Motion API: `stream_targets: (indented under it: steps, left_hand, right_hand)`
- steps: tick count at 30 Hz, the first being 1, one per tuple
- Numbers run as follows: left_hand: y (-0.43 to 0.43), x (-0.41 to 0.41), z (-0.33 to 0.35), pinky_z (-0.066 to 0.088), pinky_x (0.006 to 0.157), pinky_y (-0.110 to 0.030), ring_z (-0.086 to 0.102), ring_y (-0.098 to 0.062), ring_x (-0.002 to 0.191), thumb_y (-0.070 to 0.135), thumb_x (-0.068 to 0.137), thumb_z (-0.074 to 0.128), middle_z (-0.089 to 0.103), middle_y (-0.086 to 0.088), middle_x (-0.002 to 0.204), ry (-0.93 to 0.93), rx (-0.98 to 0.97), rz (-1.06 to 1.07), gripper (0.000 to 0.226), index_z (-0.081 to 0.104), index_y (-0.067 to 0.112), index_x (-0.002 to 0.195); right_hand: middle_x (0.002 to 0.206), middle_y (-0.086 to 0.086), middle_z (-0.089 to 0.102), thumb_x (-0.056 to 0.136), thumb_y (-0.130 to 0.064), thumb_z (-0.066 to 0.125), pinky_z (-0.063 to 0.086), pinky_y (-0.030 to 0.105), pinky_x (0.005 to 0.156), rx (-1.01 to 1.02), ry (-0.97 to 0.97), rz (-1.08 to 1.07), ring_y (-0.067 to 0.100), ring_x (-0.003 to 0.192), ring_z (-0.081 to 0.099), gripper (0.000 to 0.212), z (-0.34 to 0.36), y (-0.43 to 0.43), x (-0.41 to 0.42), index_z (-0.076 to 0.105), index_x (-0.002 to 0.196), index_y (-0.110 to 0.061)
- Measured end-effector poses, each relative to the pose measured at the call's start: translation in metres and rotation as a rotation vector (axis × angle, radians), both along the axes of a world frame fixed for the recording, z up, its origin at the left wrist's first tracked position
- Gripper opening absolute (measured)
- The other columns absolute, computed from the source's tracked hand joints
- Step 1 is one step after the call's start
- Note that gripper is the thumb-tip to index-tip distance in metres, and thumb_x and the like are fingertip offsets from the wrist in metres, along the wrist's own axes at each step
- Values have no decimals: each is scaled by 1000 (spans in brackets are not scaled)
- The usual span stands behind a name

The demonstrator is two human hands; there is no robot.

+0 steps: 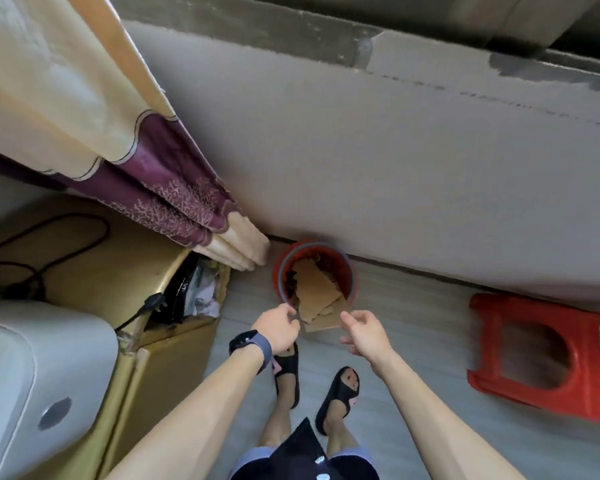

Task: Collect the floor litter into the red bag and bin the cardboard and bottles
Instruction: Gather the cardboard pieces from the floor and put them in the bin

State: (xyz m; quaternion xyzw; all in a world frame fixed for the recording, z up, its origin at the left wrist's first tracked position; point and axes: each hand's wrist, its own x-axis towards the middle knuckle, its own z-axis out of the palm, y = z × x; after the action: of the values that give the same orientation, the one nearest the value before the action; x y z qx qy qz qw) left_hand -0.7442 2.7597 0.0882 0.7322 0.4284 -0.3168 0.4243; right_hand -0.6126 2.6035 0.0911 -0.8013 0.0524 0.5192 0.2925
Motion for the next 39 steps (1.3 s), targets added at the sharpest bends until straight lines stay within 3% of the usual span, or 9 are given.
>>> stream_targets:
  steps: [3,7,11,15,20,24,28,33,39]
  left_hand:
    - [-9,17,35,44,100,-31,56,-25,122,33,98,46,62,-4,131,-56,28,-124,36,53,21,132]
    - [-44,63,95,44,101,-31,56,-25,120,35,98,44,63,-4,130,-171,98,-452,39,51,22,133]
    - [-107,120,159,44,99,-31,56,-23,120,35,97,44,63,-3,128,-331,192,-777,38,52,24,133]
    - [-218,174,212,48,97,-35,59,-25,115,36,97,45,64,-3,124,-480,240,-1082,35,53,24,129]
    - [-389,196,243,49,92,-33,60,-27,113,33,94,44,63,-5,121,-550,244,-1431,35,54,20,125]
    - [-546,185,250,50,95,-36,60,-25,115,44,77,36,64,-1,122,-513,168,-1658,52,58,28,121]
    - [-668,176,251,55,85,-36,65,-27,102,39,85,45,68,0,105,-539,193,-1749,25,60,24,96]
    - [-776,177,256,49,95,-31,58,-26,119,32,95,45,63,-3,125,-639,184,-1811,32,59,21,121]
    - [-870,219,227,49,97,-30,62,-22,115,29,89,46,68,0,119,-579,124,-1829,29,65,22,110]
  right_hand:
    - [101,-6,67,98,-44,54,56,38,86,41,-112,25,14,83,70,37,44,-22,0,52,128,-22]
    - [106,-11,67,97,-43,56,49,24,73,129,-255,-122,9,88,70,27,115,-77,5,58,121,-32]
    - [102,-19,65,95,-38,60,48,20,85,140,-513,-215,-5,93,62,12,173,-154,1,67,104,-41]
    - [101,-20,65,90,-44,58,50,30,93,45,-789,-454,0,98,61,11,203,-270,-21,67,87,-49]
    - [109,-19,58,91,-42,62,46,32,97,-190,-951,-678,13,105,58,12,218,-420,-76,71,99,-39]
    - [110,-14,59,89,-32,70,41,23,95,-355,-990,-828,16,105,59,13,221,-554,-126,72,101,-36]
    - [110,-10,65,88,-29,72,40,23,92,-444,-953,-932,21,106,60,19,224,-662,-162,72,106,-32]
    - [117,-6,66,88,-30,72,40,25,91,-476,-897,-969,24,111,58,31,229,-763,-176,67,118,-30]
    - [124,-8,58,86,-31,71,41,28,95,-455,-796,-926,19,120,53,45,219,-864,-142,58,129,-35]
